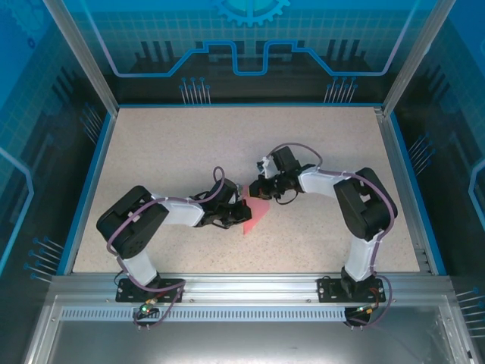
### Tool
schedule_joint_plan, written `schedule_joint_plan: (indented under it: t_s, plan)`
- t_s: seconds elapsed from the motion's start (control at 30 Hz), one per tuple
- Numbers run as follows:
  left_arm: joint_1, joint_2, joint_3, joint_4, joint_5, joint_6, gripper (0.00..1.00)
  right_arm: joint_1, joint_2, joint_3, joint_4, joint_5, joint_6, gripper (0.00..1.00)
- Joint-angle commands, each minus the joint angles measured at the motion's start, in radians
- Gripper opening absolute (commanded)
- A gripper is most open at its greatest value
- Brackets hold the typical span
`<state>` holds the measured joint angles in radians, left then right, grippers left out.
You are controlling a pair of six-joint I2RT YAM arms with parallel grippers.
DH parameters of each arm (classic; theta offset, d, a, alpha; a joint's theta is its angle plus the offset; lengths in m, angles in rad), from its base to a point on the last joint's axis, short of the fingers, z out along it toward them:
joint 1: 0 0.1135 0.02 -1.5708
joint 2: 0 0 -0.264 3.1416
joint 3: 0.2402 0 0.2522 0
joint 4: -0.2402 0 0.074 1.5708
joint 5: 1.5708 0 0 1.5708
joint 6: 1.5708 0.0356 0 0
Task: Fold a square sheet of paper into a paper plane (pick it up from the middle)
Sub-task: Fourth fold the wing at the center of the table.
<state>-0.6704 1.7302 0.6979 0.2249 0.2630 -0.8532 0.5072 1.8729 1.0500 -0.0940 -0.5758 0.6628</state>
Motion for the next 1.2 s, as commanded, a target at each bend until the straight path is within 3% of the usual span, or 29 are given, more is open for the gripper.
schedule_joint_plan:
  t_s: [0.0,0.27,0.67,0.83,0.93,1.17]
  plan:
    - [-0.01,0.041,-0.057,-0.265,0.004,0.042,0.04,0.007,0.048,-0.018,0.054,0.023,0.035,0.06]
    - [-0.011,0.044,-0.051,-0.276,0.002,0.048,0.04,-0.002,0.11,-0.027,0.048,0.083,0.018,0.05]
    - [-0.011,0.054,-0.061,-0.274,0.01,0.05,0.04,-0.111,0.16,0.062,-0.013,0.168,-0.056,0.05]
    - [-0.01,0.056,-0.062,-0.27,0.012,0.05,0.04,-0.148,0.165,0.087,0.005,0.159,-0.058,0.06]
    - [-0.011,0.056,-0.06,-0.271,0.013,0.05,0.04,-0.172,0.167,0.095,0.036,0.085,-0.035,0.06]
    - [-0.01,0.056,-0.06,-0.258,0.021,0.049,0.04,-0.153,0.021,0.06,0.039,-0.003,-0.045,0.09]
